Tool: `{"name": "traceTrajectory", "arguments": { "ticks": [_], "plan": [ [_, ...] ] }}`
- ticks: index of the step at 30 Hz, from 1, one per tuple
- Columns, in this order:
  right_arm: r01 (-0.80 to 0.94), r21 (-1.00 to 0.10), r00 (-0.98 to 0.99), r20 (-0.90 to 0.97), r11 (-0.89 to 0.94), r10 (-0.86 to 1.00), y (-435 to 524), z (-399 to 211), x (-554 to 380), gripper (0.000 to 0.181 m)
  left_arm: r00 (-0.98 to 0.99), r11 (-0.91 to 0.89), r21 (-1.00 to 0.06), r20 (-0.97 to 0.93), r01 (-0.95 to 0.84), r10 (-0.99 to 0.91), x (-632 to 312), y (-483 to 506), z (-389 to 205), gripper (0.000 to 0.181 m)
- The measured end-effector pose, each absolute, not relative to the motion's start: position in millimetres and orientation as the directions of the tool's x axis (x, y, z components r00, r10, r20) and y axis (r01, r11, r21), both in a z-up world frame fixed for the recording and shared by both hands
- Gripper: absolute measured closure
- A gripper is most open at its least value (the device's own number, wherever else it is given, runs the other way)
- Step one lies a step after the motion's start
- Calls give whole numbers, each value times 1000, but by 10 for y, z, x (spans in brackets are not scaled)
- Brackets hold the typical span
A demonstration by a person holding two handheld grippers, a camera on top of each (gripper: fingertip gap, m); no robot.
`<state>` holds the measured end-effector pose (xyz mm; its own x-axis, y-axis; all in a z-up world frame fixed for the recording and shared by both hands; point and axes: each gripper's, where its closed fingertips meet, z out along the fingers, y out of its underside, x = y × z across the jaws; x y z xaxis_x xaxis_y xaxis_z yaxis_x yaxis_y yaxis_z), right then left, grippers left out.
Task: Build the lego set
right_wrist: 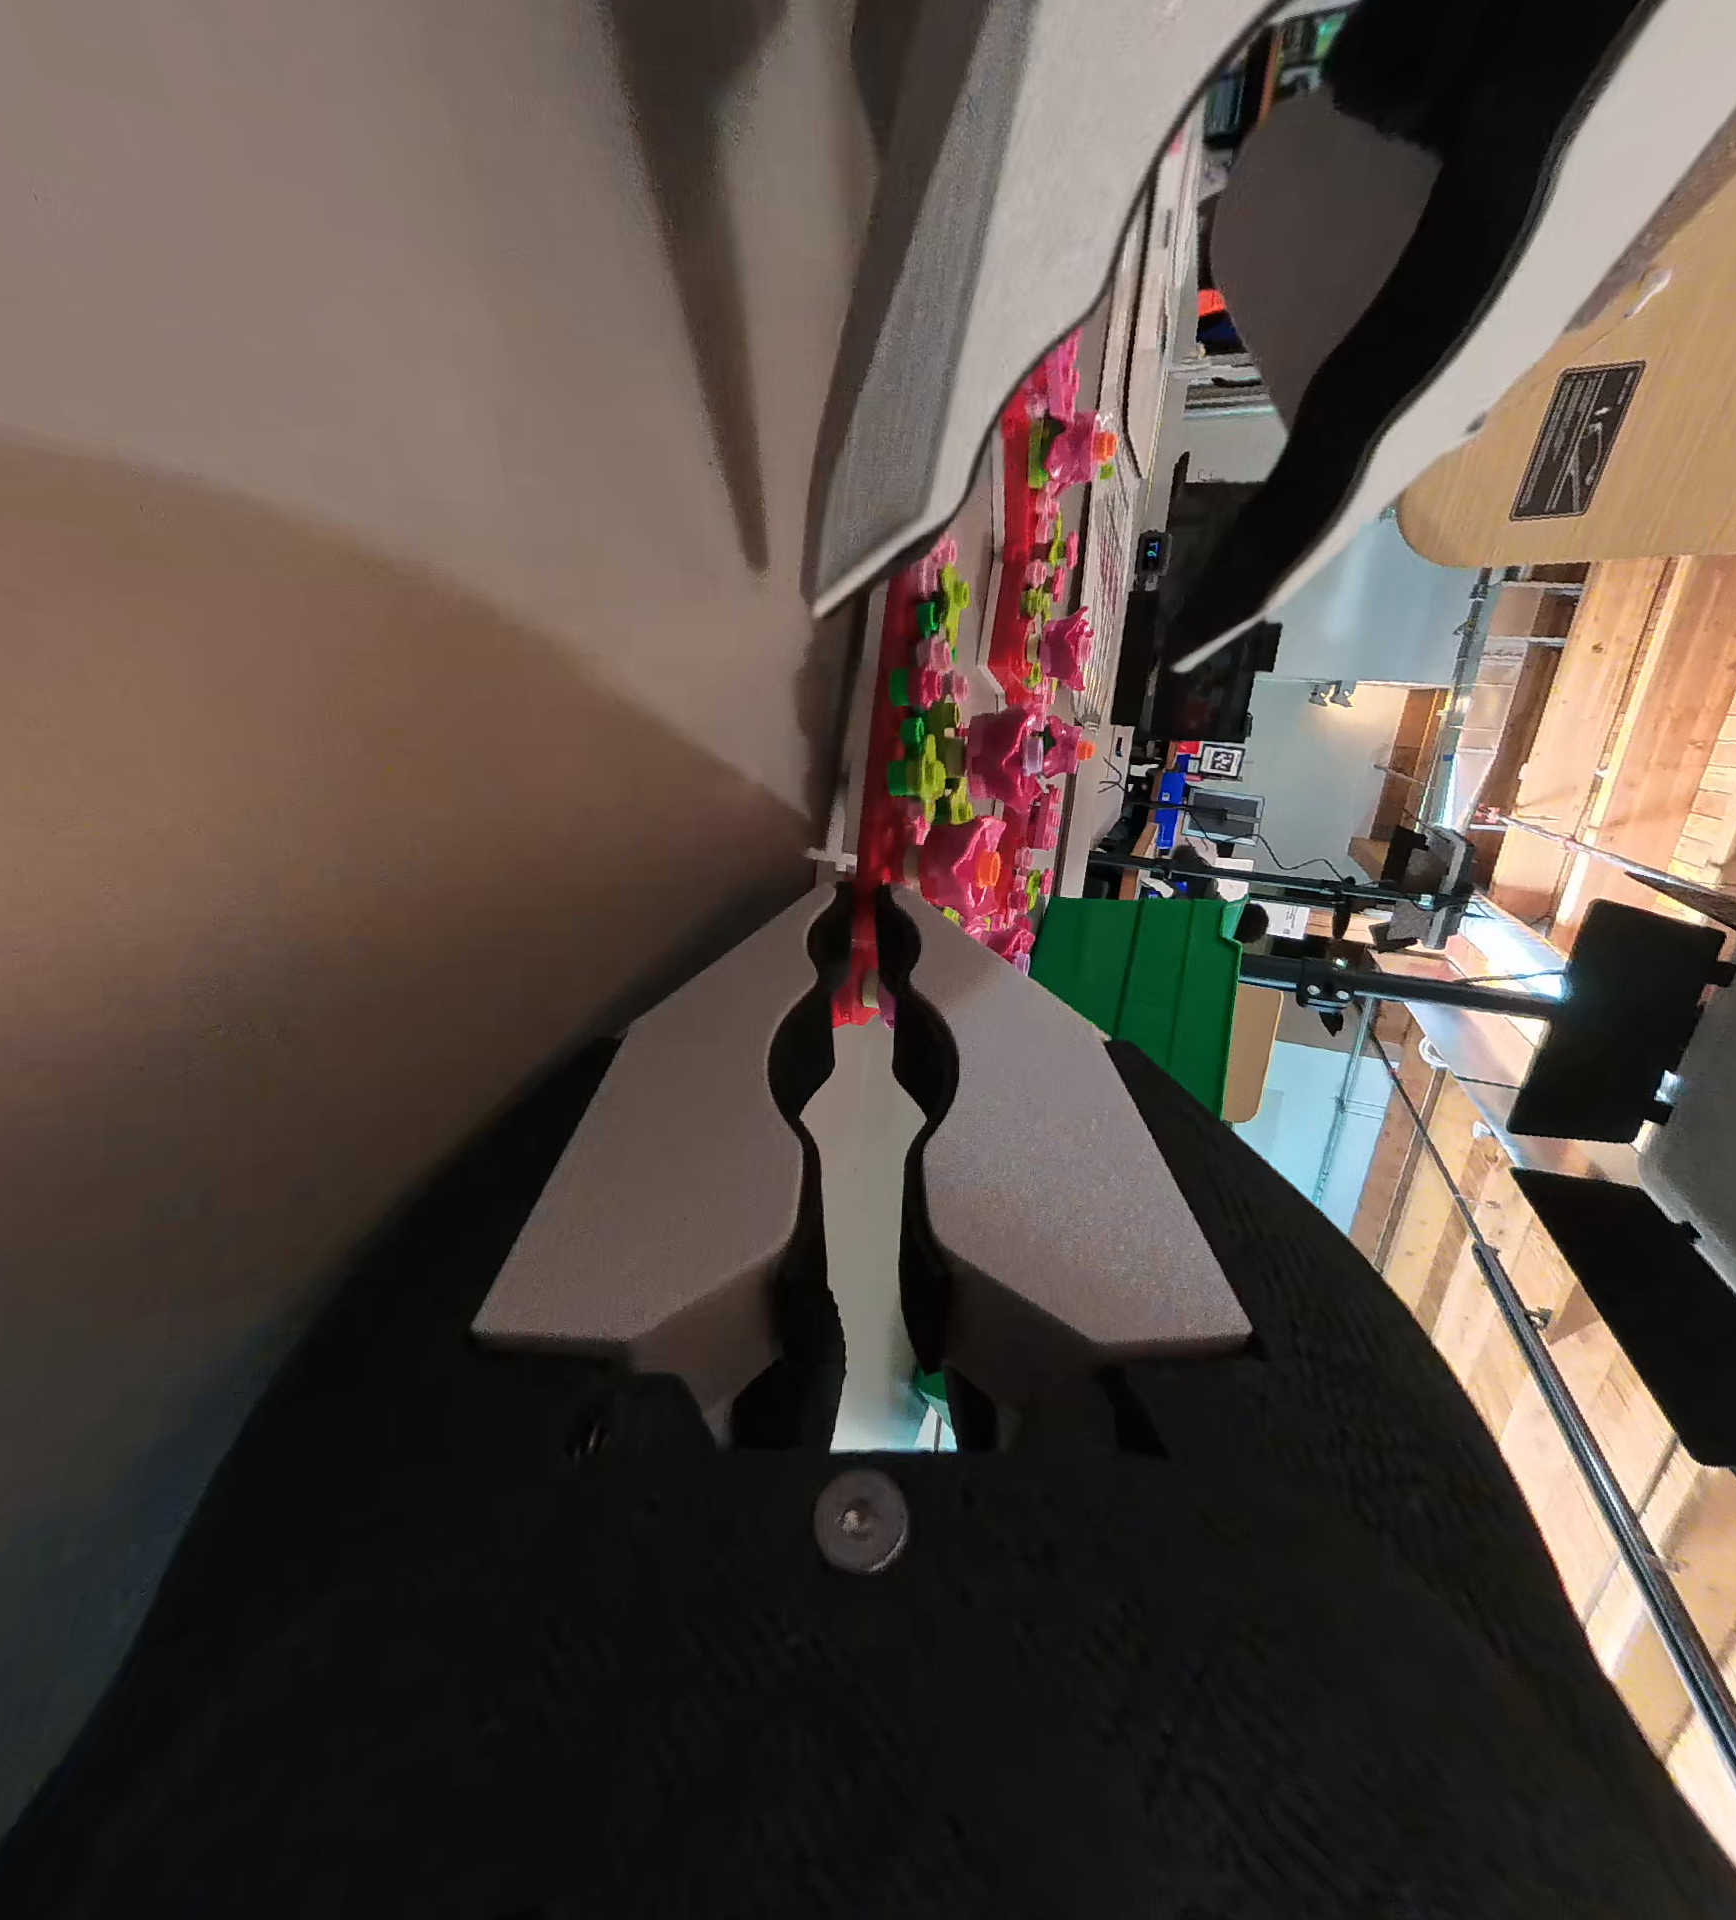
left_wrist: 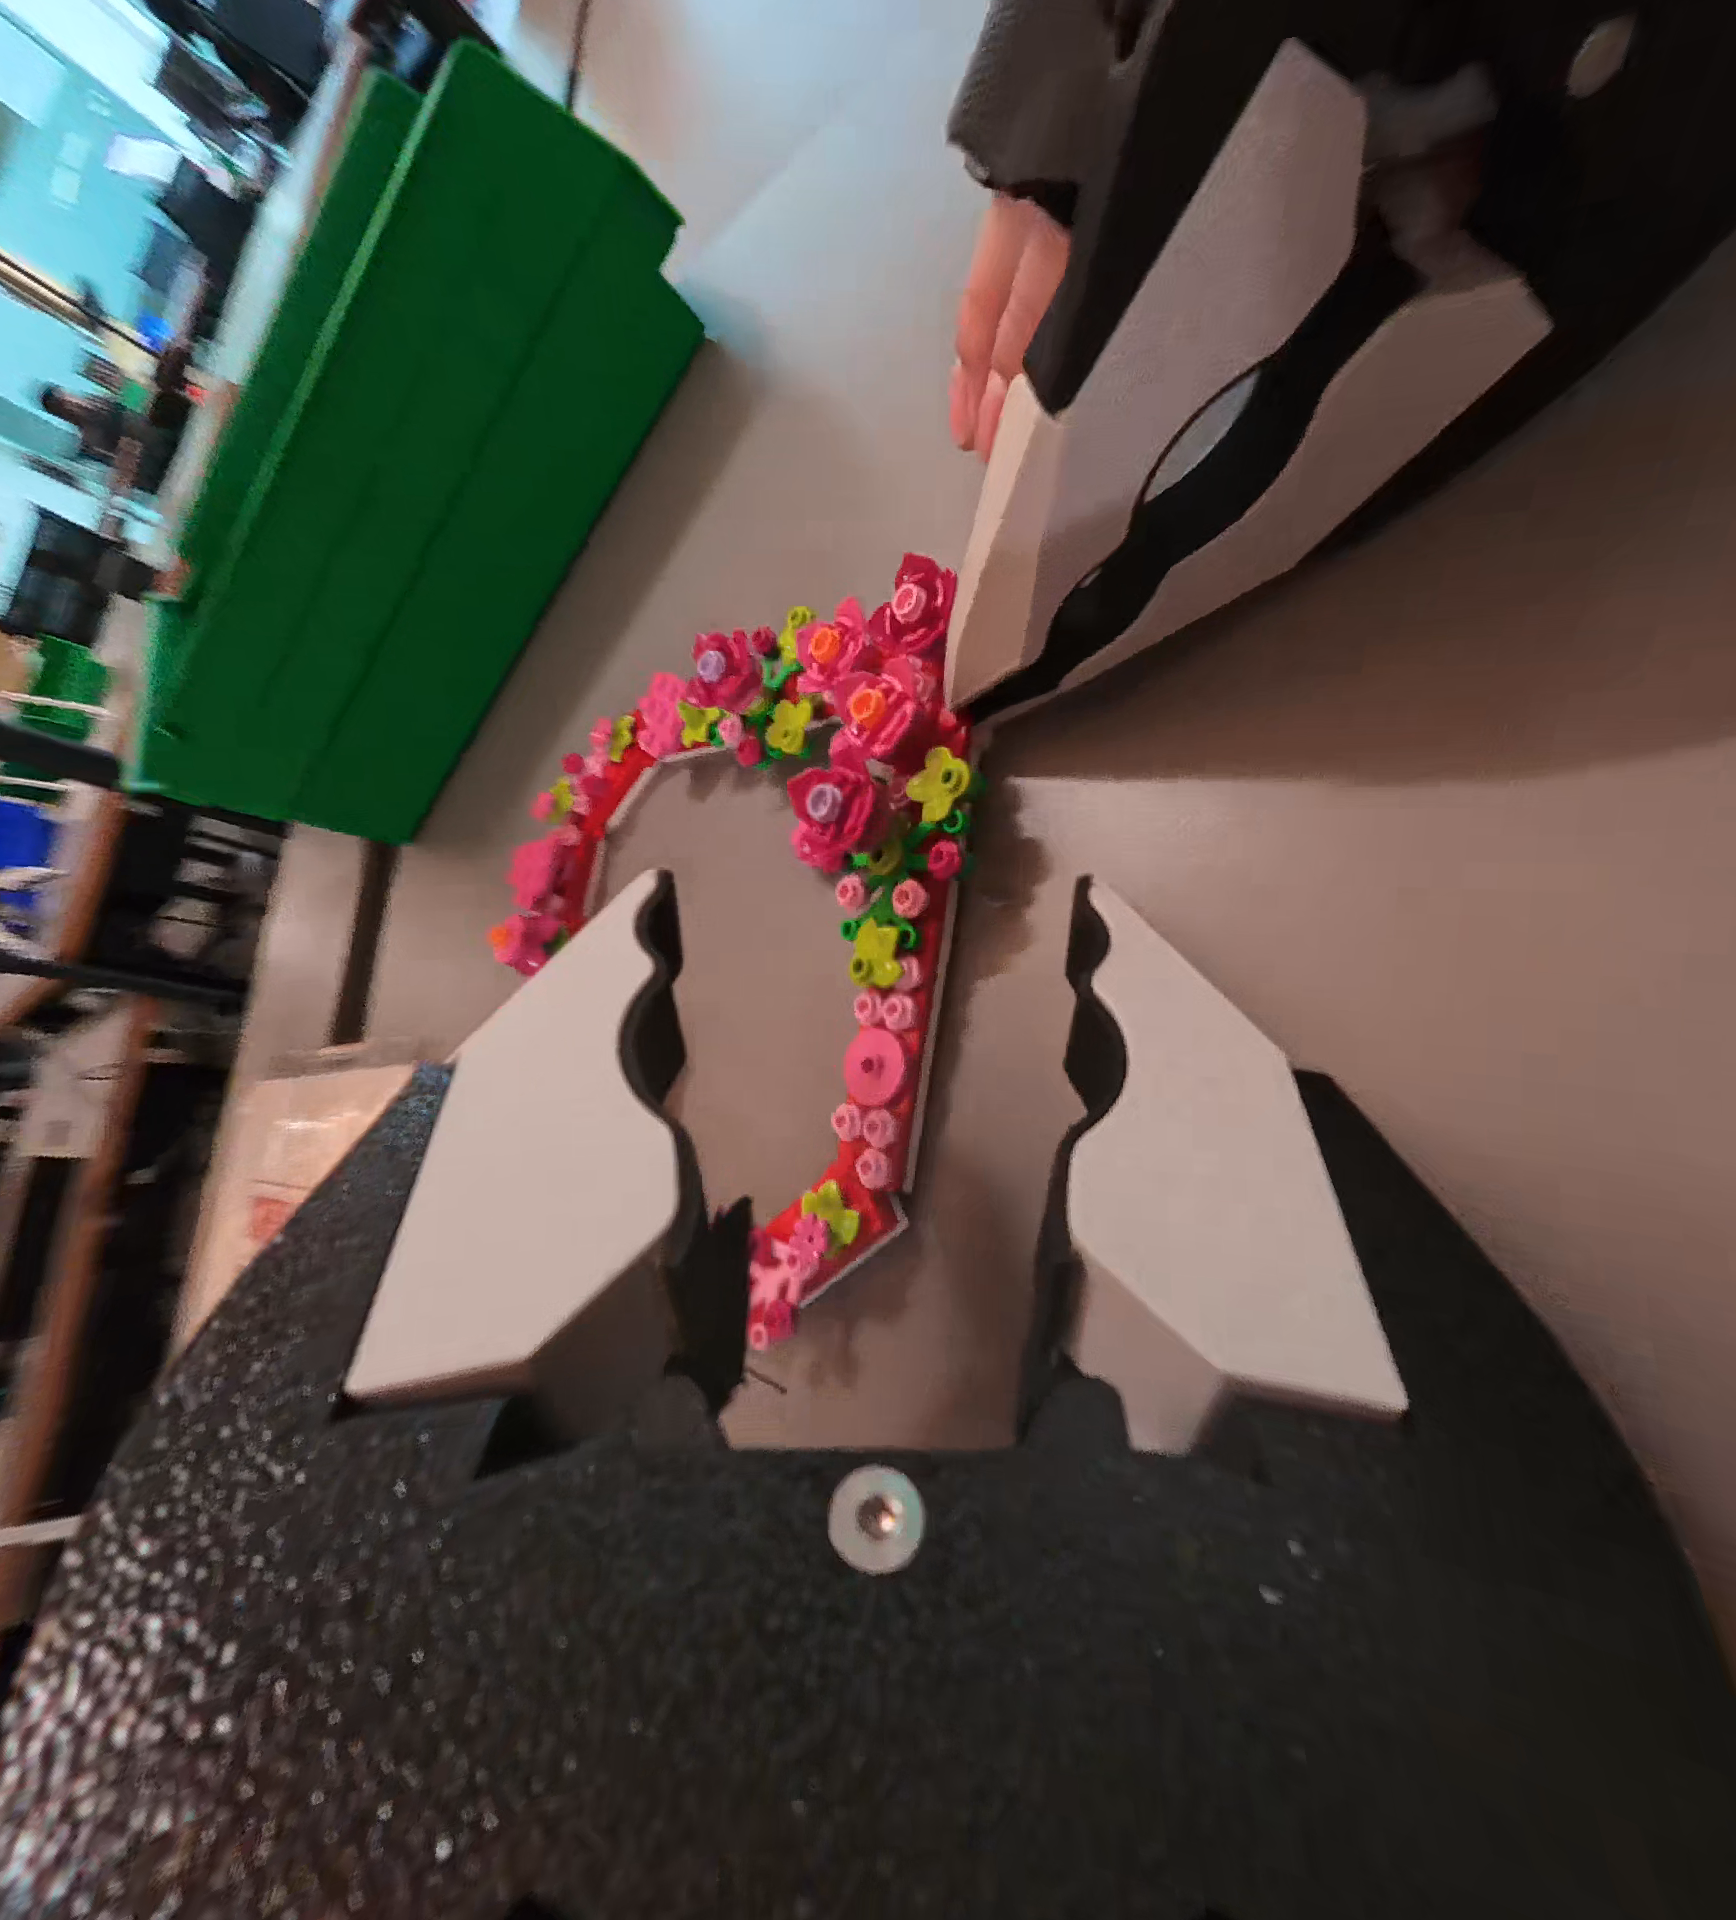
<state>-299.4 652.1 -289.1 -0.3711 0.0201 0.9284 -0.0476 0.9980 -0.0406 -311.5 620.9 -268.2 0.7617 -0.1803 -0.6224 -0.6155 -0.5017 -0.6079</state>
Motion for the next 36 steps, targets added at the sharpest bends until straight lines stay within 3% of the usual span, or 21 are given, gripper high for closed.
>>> {"name": "traceTrajectory", "arguments": {
  "ticks": [10,19,26,36],
  "plan": [
    [-55,-69,-361,931,996,45,6487,-2870,-2994,180,688,-487,-571,-721,-661,-87,-3298,6280,-2643,92],
    [-65,-79,-358,932,995,51,6412,-2864,-3000,180,420,-434,-351,-905,-830,-71,-3263,6231,-2533,89],
    [-74,-81,-352,935,994,50,6374,-2847,-3006,180,261,-433,-207,-963,-878,-69,-3271,6282,-2536,97],
    [-74,-98,-346,936,992,67,6369,-2827,-3019,180,254,-425,-192,-962,-884,-95,-3233,6281,-2576,105]
  ]
}}
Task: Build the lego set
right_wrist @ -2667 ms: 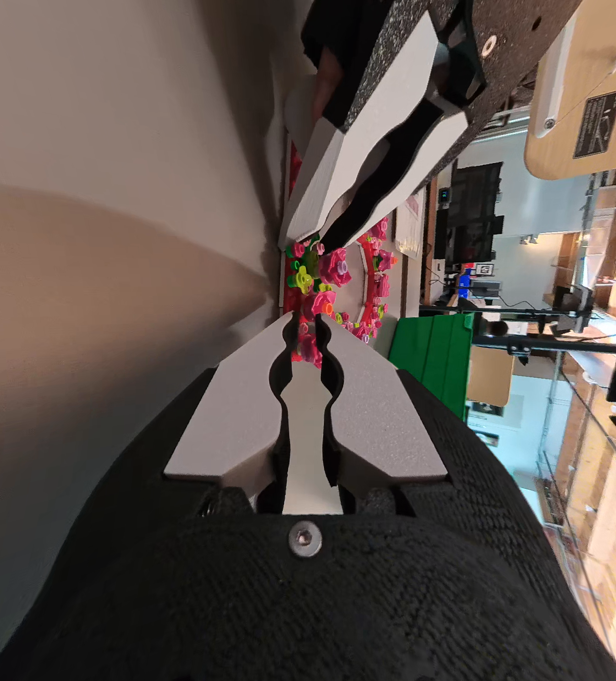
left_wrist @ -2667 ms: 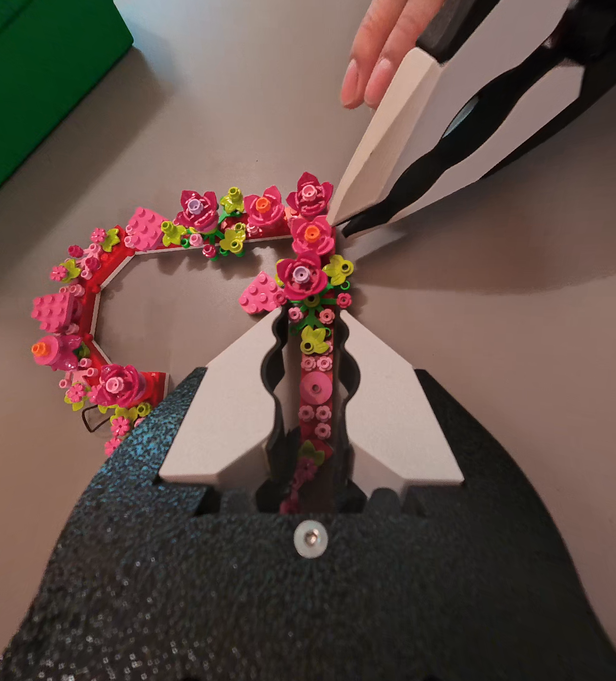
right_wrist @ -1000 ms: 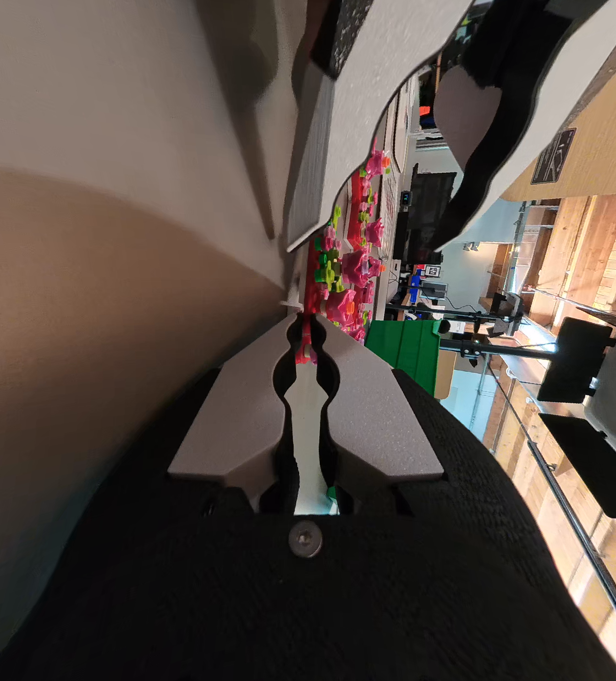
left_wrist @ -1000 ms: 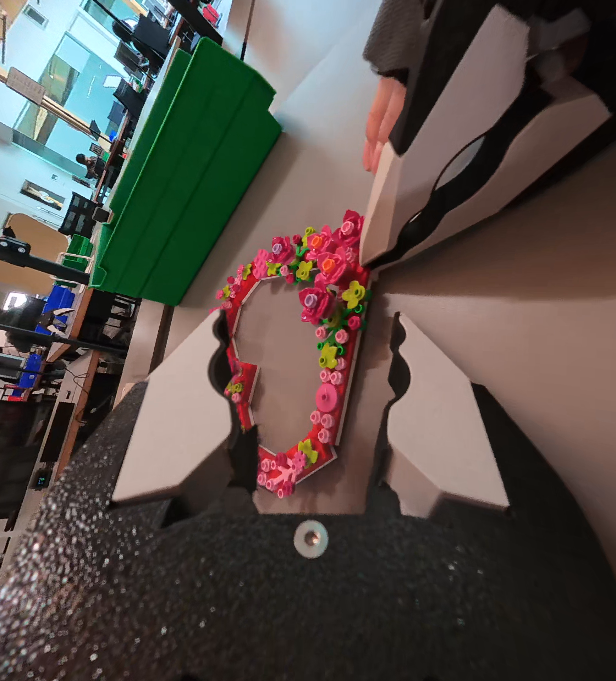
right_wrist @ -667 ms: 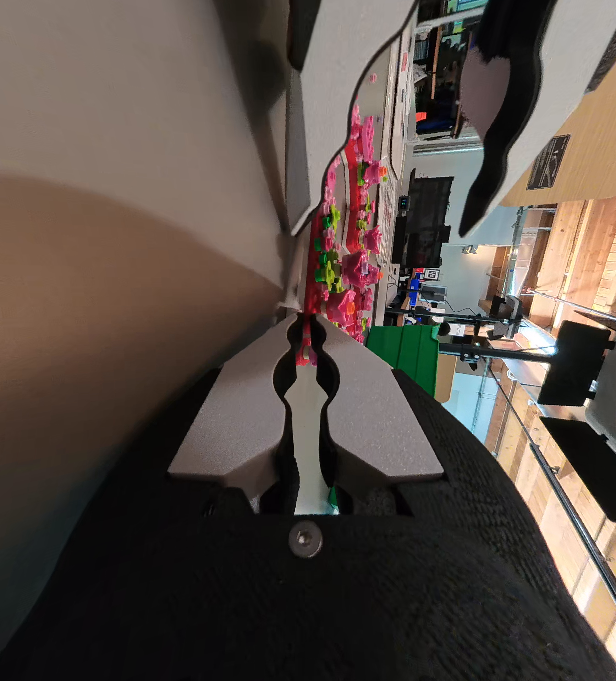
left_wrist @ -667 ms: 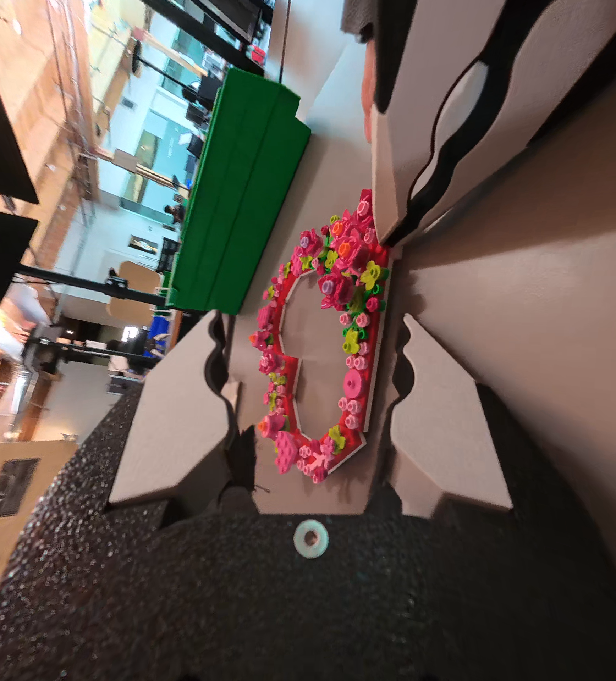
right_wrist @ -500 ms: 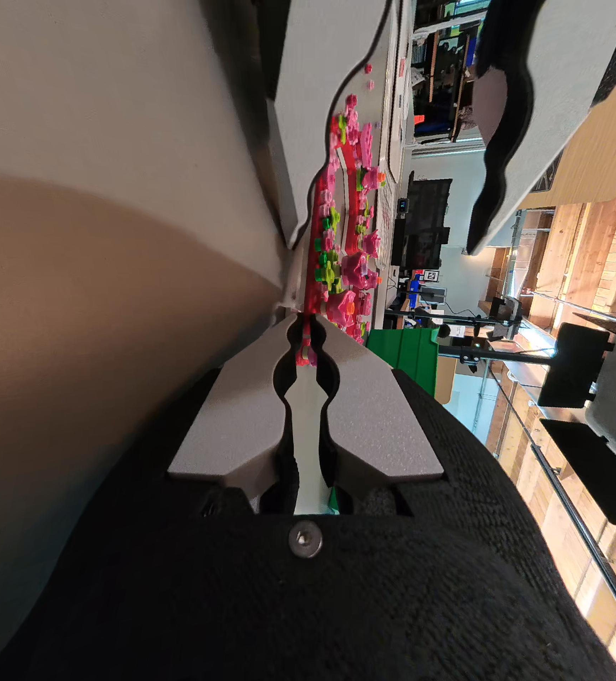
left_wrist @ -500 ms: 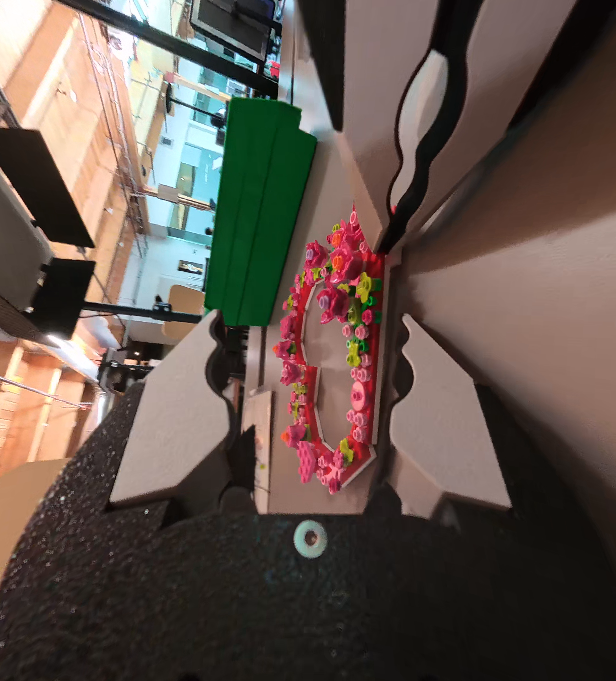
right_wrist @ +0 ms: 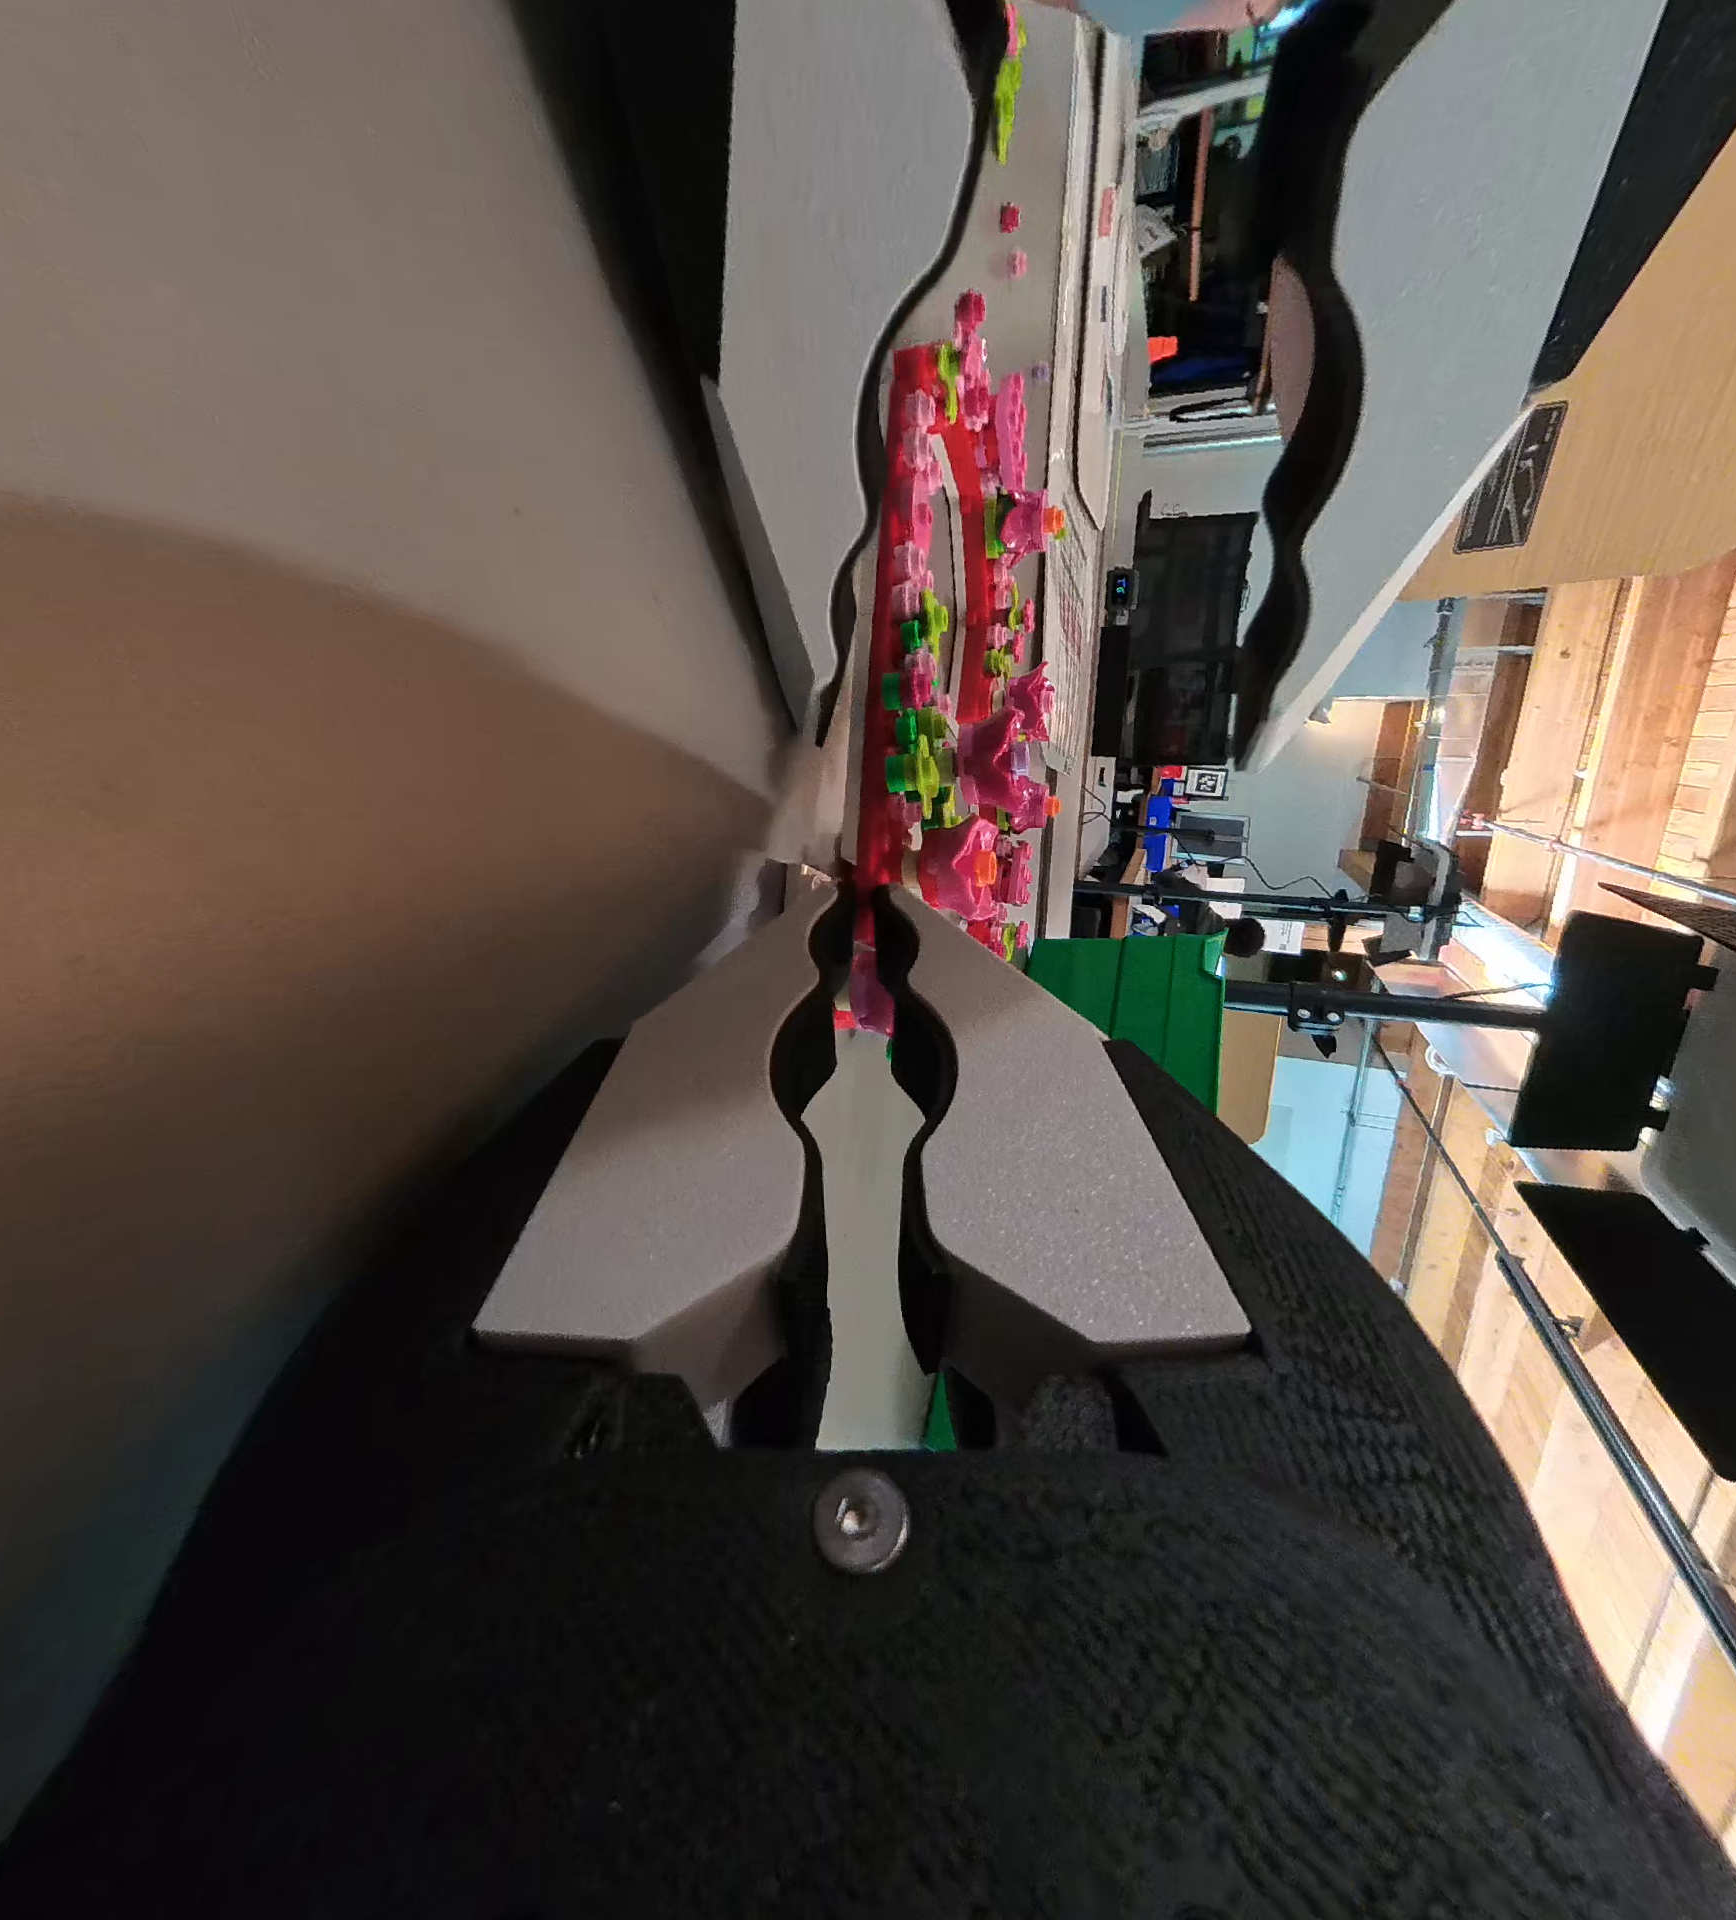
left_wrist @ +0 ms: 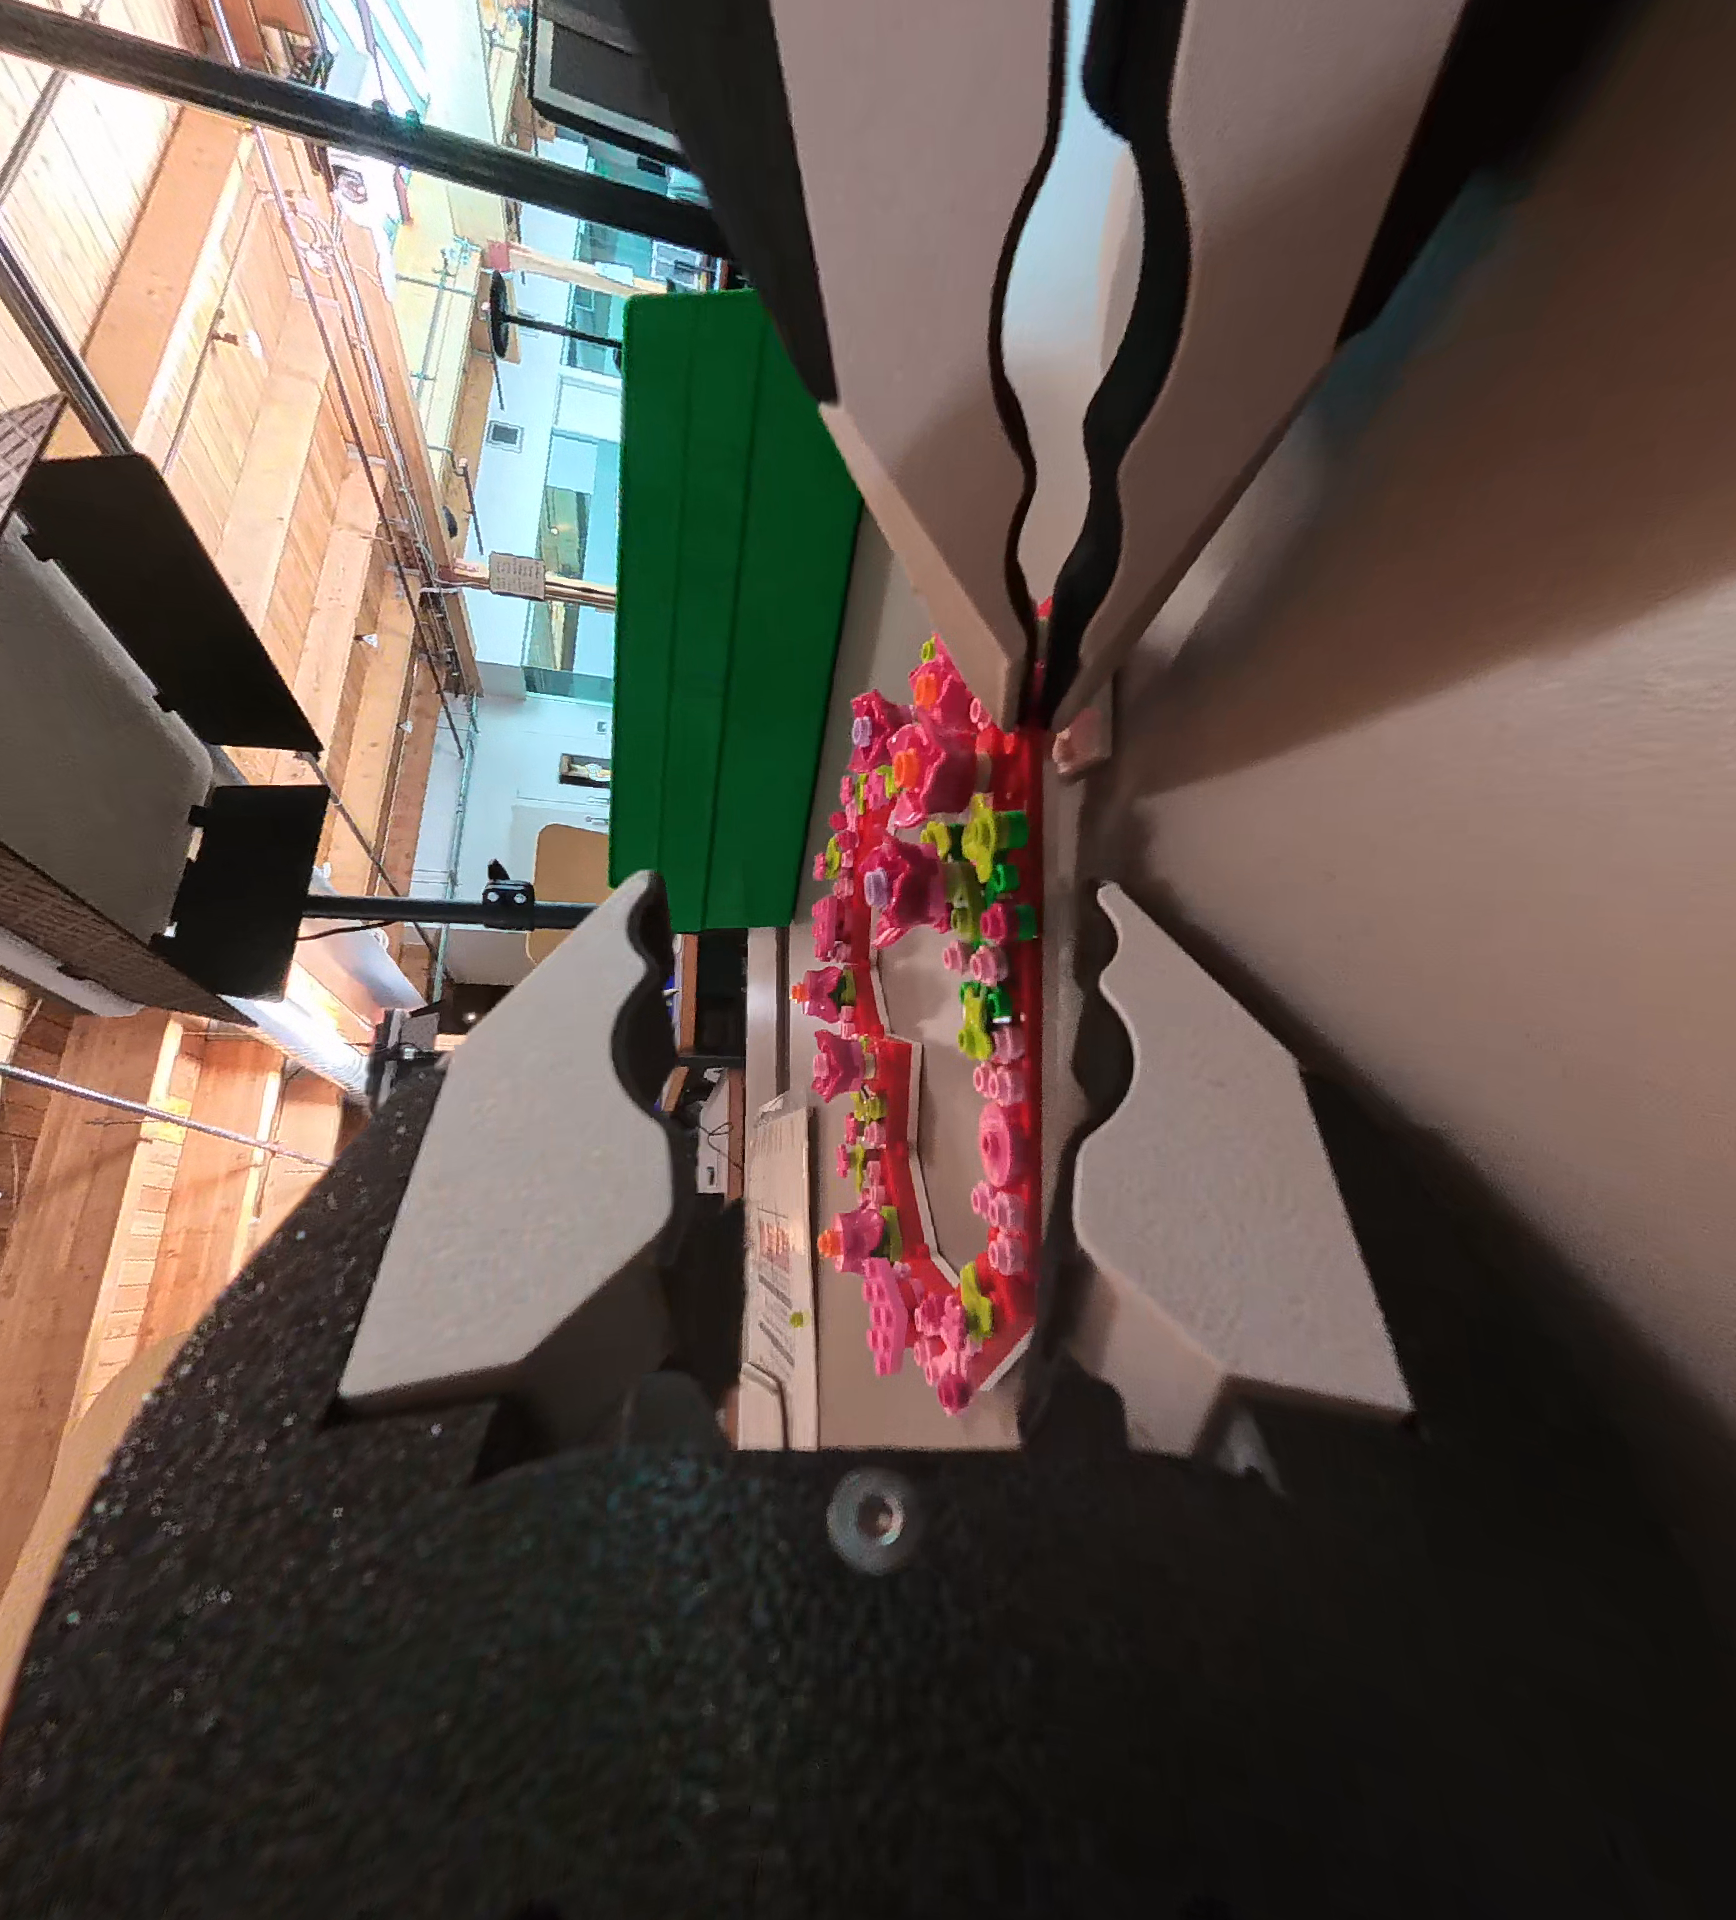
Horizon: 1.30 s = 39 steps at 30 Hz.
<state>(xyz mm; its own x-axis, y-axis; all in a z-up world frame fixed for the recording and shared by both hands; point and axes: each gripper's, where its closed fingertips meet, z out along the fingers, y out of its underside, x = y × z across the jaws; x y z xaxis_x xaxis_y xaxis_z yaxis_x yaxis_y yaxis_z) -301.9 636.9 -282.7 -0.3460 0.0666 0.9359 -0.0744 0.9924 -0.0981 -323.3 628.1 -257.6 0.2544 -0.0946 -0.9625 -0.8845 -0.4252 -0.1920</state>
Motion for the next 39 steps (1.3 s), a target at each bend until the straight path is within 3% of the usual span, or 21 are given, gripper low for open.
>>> {"name": "traceTrajectory", "arguments": {
  "ticks": [4,12,15,18,20,26,32,39],
  "plan": [
    [-76,-101,-346,936,992,68,6361,-2829,-3025,180,190,-436,-123,-975,-891,-112,-3263,6310,-2600,113],
    [-96,-152,-357,928,984,109,6333,-2814,-2986,177,156,-419,-90,-980,-904,-126,-3235,6306,-2624,118],
    [-105,-256,-393,898,961,196,6329,-2780,-2908,170,161,-418,-94,-979,-904,-126,-3234,6306,-2630,119],
    [-79,-443,-457,812,893,362,6363,-2731,-2834,165,162,-416,-96,-979,-904,-127,-3229,6304,-2638,120],
    [-23,-550,-489,735,835,470,6439,-2696,-2825,160,164,-412,-98,-978,-906,-127,-3222,6305,-2644,122],
    [243,-722,-602,411,648,684,6601,-2862,-2871,151,166,-403,-102,-978,-910,-127,-3209,6304,-2648,123],
    [383,-778,-627,176,498,758,6593,-2904,-2925,148,157,-396,-95,-979,-913,-128,-3189,6304,-2652,123],
    [414,-765,-609,169,493,775,6583,-2957,-2972,152,172,-393,-110,-977,-913,-127,-3185,6303,-2659,124]
  ]
}}
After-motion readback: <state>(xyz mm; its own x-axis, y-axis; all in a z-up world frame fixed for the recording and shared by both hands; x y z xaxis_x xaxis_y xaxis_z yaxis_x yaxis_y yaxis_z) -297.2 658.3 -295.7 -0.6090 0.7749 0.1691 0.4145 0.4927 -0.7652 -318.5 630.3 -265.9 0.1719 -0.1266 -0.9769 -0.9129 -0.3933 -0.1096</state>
